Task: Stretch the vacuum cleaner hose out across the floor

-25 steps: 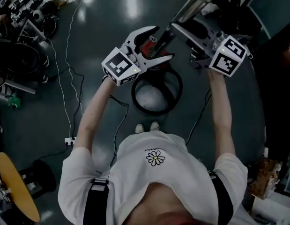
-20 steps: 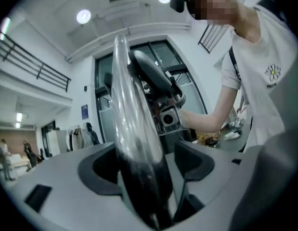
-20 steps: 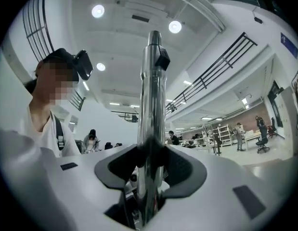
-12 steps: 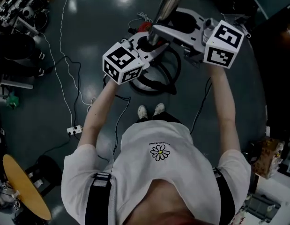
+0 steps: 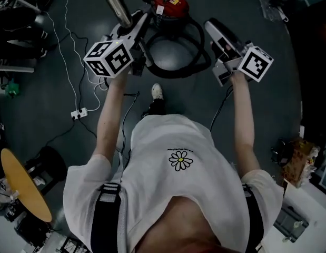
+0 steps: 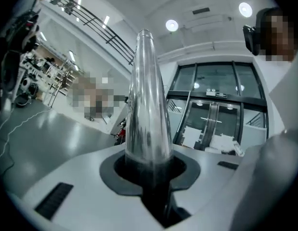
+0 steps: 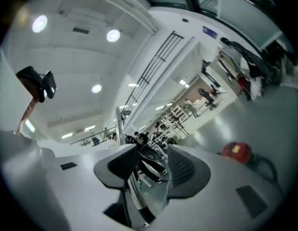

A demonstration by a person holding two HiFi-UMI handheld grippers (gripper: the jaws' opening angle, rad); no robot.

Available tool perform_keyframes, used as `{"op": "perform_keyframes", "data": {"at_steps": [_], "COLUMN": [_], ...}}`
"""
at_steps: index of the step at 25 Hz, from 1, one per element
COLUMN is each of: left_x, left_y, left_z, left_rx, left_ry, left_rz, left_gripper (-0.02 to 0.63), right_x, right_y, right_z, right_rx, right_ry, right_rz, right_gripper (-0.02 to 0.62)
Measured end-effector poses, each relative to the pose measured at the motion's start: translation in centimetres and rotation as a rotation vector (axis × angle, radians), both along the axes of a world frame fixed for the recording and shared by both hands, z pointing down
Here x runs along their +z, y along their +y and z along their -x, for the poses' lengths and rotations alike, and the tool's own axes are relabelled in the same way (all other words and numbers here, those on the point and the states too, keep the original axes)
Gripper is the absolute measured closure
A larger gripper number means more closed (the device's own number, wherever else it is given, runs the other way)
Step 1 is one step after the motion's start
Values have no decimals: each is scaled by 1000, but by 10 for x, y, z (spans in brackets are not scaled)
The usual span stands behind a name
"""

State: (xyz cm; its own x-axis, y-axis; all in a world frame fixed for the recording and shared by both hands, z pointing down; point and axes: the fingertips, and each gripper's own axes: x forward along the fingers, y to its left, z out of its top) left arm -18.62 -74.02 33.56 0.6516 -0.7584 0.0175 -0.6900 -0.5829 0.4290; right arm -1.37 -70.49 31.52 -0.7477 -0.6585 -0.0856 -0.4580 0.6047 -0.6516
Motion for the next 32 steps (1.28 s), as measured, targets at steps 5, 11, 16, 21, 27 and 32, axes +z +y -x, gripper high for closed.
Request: {"op": "perform_keyframes", "data": {"at_steps": [5,11,16,21,27,32], "left_x": [14,-13,-38,-47,-60,-49], "left_y": [72,123,130,145,146,157], "left_z": [-16,-25,-53,-85,-98,-105], "left_rx": [-74,-163,-138,-78,-23,56], "left_ry": [89,75,200,257,295,342], "left_rz": [48,-41,-45,-56,-88,-60], "left_gripper": [522,523,529,538,552,554], "right_x": [162,254,237,206,177,140], "right_y": [118,228,221,206,190,174], "right_z": [-26,-22,-26,-30,-32,-18], "right_rx": [96,90,106,115,25,-71], "right_ry": [-300,-288,-726,-1000,-1321,-1384], "right_rz": [410,661,644,586,533,487], "right_gripper": [403,403,403,399,399,400]}}
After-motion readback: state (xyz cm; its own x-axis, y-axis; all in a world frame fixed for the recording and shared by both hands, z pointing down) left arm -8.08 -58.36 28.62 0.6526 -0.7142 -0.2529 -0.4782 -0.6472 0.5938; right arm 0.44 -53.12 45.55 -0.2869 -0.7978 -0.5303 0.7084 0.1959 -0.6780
